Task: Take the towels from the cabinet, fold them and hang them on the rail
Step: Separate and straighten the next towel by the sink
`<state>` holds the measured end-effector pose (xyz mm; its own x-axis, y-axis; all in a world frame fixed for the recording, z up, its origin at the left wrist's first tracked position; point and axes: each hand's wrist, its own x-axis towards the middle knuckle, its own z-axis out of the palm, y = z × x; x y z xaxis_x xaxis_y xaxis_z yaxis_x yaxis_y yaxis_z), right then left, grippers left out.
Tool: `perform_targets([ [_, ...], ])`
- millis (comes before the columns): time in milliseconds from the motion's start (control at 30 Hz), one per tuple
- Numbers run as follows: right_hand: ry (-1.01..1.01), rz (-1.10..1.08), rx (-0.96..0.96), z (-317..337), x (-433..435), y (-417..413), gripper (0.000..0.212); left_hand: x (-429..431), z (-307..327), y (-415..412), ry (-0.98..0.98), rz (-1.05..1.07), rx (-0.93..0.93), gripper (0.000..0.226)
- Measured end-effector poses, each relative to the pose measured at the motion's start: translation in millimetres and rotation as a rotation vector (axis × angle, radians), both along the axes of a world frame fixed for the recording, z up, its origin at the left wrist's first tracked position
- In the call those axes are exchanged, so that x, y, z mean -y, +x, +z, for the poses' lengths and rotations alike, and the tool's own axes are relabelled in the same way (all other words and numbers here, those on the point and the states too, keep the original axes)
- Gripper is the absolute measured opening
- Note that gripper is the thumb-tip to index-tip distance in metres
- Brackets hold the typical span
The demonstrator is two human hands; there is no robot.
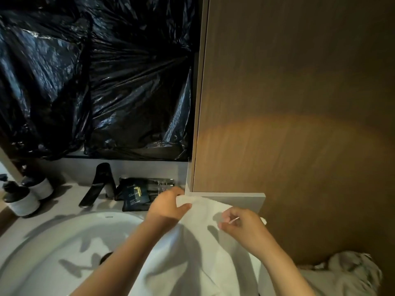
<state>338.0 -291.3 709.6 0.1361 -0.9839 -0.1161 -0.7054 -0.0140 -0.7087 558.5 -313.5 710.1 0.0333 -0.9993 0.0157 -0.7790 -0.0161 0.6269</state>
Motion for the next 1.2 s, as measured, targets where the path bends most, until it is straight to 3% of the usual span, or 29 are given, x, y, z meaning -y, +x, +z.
perform_targets([
  [133,0.116,0.048,-0.036,-16.8,-9.2,9.8,0.024,-8.1,-2.2,0.0,-0.225,-0.072,0.168,0.039],
  [233,0.191,0.067,-0.144,-31.4,-14.3,9.8,0.040,-21.3,-6.5,-2.8,-0.337,-0.190,0.125,0.027],
  [367,0.175,0.083,-0.233,-46.1,-20.4,9.9,0.017,-35.4,-23.9,-5.3,-0.189,-0.330,0.126,0.027],
  [567,0.143,0.076,-0.243,-61.7,-24.5,8.4,0.027,-34.0,-45.1,-9.1,0.038,-0.356,0.192,0.046],
  [733,0.071,0.077,-0.309,-74.8,-24.4,9.3,0.017,-32.1,-56.9,-11.3,0.048,-0.359,0.248,0.045],
  [933,0.064,0.024,-0.217,-75.9,-26.0,8.0,0.009,-30.3,-63.7,-8.6,0.034,-0.378,0.303,0.039],
  [1200,0.093,0.031,-0.173,-72.5,-32.7,5.1,0.021,-22.7,-69.5,-5.5,-0.010,-0.427,0.352,0.020],
])
